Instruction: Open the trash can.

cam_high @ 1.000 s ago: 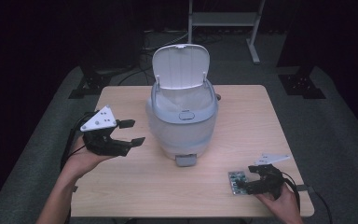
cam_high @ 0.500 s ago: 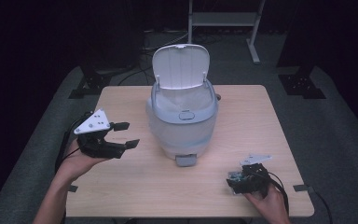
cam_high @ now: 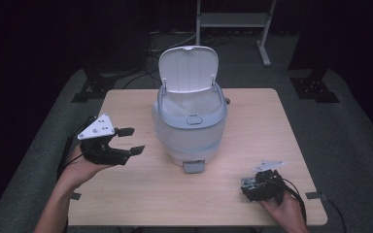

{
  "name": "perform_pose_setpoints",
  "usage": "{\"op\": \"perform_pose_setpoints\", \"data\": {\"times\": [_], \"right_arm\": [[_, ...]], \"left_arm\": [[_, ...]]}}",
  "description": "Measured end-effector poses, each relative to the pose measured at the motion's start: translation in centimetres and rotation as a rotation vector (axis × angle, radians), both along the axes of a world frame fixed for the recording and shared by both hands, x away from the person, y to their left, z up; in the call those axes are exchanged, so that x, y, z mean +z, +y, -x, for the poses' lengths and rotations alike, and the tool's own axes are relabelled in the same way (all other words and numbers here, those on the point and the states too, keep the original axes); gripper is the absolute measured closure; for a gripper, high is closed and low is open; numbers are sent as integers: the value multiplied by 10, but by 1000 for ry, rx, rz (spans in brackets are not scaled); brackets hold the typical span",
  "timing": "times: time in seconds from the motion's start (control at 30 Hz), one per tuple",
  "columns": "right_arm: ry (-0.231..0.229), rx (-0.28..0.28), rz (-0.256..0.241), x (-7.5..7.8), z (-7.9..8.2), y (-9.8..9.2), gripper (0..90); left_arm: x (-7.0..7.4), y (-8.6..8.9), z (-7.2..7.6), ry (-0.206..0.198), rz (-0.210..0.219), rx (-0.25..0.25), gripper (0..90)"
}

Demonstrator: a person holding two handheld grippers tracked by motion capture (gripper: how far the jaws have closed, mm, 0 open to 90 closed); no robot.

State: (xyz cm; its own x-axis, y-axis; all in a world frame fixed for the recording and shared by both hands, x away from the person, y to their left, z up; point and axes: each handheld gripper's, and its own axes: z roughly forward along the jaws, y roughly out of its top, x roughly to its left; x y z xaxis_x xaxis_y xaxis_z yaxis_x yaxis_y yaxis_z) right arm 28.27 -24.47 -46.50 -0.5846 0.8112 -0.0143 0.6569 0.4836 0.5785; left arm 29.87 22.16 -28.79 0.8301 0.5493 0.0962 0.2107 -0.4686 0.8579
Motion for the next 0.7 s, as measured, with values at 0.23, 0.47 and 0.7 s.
{"op": "perform_pose_setpoints", "data": {"times": [0.23, 0.47, 0.7], "right_arm": [[13, -30, 1, 0, 1, -12, 209], [25, -43, -5, -1, 0, -18, 282], [22, -40, -14, 0, -1, -21, 324]], "left_arm": [[-5, 1, 0, 12, -7, 6, 322], [-8, 3, 0, 18, -4, 13, 319], [-14, 7, 0, 28, -5, 24, 302]]}}
